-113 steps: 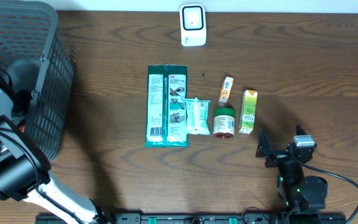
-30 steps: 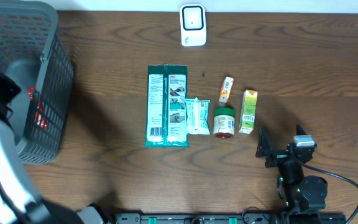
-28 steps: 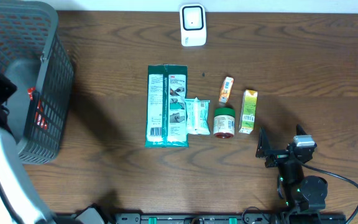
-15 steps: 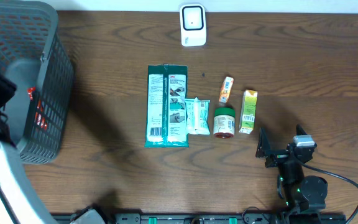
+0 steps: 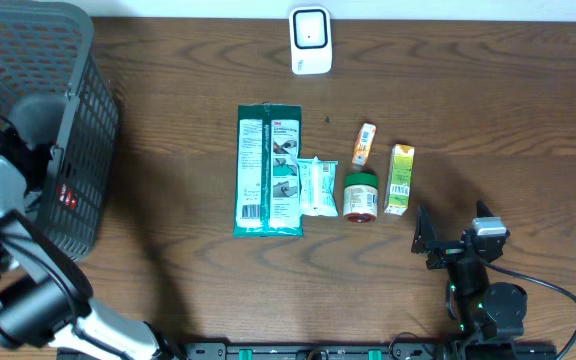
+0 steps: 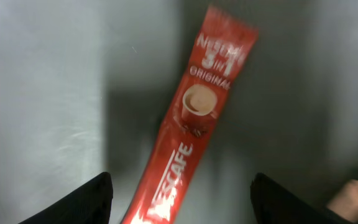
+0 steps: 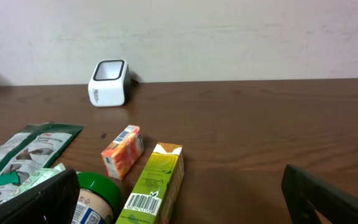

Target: Scan the item barcode

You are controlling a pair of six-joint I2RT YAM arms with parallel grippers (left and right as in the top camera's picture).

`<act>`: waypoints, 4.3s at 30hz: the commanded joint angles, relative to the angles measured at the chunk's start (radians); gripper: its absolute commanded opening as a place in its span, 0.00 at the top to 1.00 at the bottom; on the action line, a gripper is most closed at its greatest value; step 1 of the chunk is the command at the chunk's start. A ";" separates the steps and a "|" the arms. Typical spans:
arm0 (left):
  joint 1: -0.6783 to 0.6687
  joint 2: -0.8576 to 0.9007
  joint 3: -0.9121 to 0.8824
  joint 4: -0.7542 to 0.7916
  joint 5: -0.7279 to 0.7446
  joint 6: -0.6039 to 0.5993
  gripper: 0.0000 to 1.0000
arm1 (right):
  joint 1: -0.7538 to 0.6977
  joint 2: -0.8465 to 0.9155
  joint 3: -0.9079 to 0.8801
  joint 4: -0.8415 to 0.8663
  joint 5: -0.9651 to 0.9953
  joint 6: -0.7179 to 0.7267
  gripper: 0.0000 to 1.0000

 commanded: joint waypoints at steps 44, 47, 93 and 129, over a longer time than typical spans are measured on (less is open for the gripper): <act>-0.757 -0.491 -0.103 -0.170 0.692 -0.116 0.92 | 0.006 -0.003 -0.001 -0.004 -0.004 0.013 0.01; -0.837 -0.372 -0.103 -0.061 0.692 -0.172 0.93 | 0.006 -0.003 -0.001 -0.005 -0.004 0.013 0.01; -0.777 -0.535 -0.052 -0.168 -0.233 -0.233 0.17 | 0.006 -0.003 -0.001 -0.005 -0.004 0.013 0.01; -0.626 -0.605 -0.053 -0.364 -0.480 -0.234 0.15 | 0.006 -0.003 -0.001 -0.004 -0.004 0.013 0.01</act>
